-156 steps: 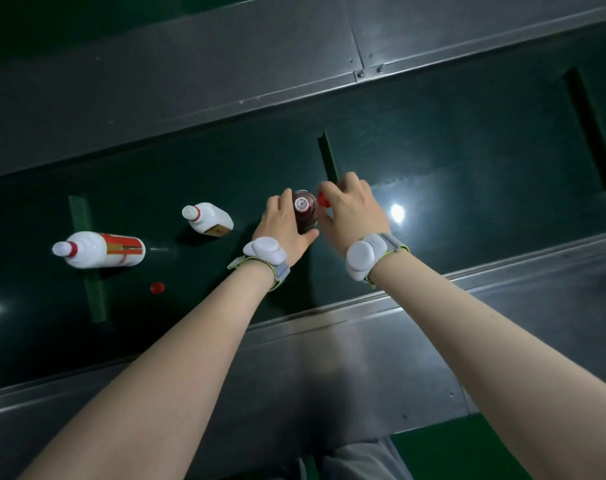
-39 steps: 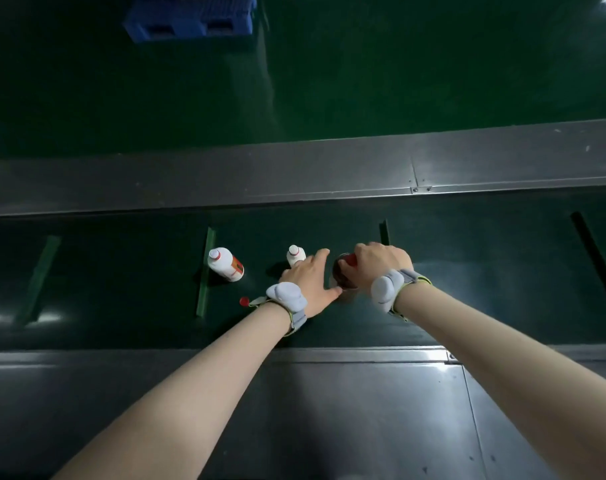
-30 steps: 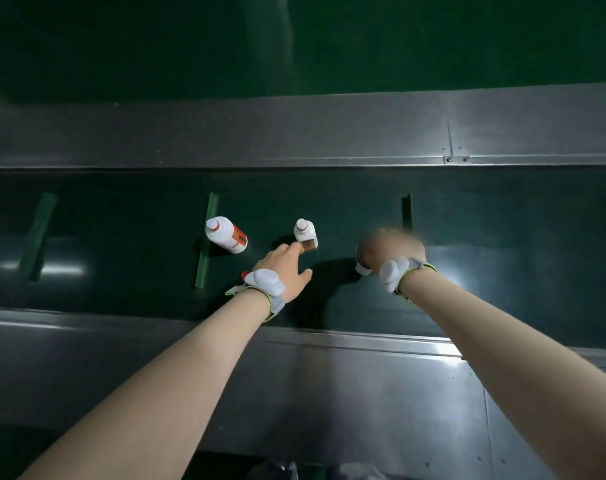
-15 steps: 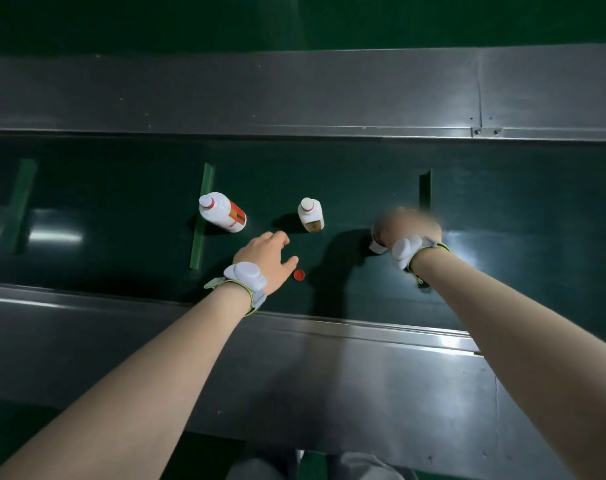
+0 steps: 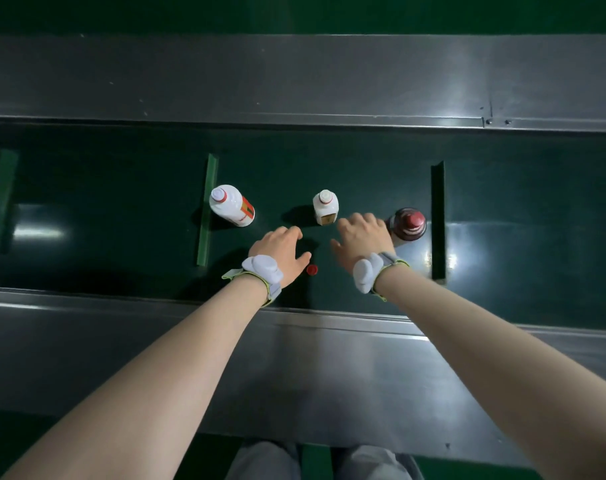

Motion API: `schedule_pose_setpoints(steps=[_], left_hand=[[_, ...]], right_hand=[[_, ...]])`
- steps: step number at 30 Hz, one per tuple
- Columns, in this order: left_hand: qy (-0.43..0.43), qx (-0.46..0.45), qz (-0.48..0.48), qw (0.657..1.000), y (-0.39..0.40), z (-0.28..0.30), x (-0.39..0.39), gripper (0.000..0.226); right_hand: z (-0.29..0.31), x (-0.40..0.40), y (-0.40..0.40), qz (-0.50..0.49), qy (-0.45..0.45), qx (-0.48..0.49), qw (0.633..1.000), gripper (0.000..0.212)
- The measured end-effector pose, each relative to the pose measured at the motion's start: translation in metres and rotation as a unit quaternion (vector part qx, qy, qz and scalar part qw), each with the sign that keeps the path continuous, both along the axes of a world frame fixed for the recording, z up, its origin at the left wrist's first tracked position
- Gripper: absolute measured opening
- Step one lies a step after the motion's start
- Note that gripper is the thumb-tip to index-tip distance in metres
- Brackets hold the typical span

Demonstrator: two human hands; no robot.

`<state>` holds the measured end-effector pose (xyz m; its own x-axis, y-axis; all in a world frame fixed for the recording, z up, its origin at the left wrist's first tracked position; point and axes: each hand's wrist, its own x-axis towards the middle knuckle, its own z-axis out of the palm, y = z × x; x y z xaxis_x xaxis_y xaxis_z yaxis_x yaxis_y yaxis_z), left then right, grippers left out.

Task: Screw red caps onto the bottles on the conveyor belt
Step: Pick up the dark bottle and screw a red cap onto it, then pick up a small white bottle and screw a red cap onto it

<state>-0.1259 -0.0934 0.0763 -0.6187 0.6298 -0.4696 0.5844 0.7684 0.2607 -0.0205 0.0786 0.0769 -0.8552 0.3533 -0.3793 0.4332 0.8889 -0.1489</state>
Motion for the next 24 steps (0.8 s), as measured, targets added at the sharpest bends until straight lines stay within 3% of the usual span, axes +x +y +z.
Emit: schedule_pose_setpoints(steps=[7,16,24], left_hand=[[-0.020,-0.022,-0.031,0.999,-0.021,-0.039,-0.016,0.042],[-0.077,-0.053,-0.027,0.995,-0.072,-0.090,-0.030,0.047],[-0.081,-0.011,0.004,0.997,-0.077,-0.096,-0.029,0.052]], right_hand=[[-0.060,-0.023,-0.036,-0.026,-0.057,-0.099,0.993,0.031],[-0.132,-0.027,-0.066,-0.097,-0.185,-0.151,0.966,0.053],[-0.136,-0.022,-0.064,-0.144,-0.151,-0.167,0.964,0.034]])
